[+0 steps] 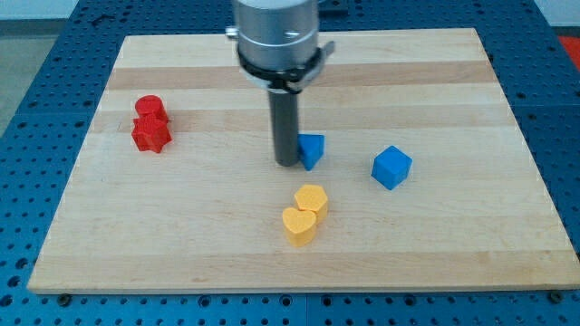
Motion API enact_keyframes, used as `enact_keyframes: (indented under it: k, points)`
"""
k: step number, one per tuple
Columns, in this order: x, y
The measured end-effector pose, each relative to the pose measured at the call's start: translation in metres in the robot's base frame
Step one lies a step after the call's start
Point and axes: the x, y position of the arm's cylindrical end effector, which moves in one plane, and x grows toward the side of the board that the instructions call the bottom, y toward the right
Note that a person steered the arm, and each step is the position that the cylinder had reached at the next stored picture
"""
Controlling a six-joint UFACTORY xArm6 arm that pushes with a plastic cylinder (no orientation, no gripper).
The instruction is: Separate the green star and green circle
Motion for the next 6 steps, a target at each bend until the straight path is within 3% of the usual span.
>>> enact_keyframes:
  k: [2, 3, 4, 5, 6]
  points:
    - [-0.007, 0.042]
    - [-0.035, 0.019]
    - [-0.091, -0.034]
    - [-0.12, -0.053]
    - [-0.121, -0.054]
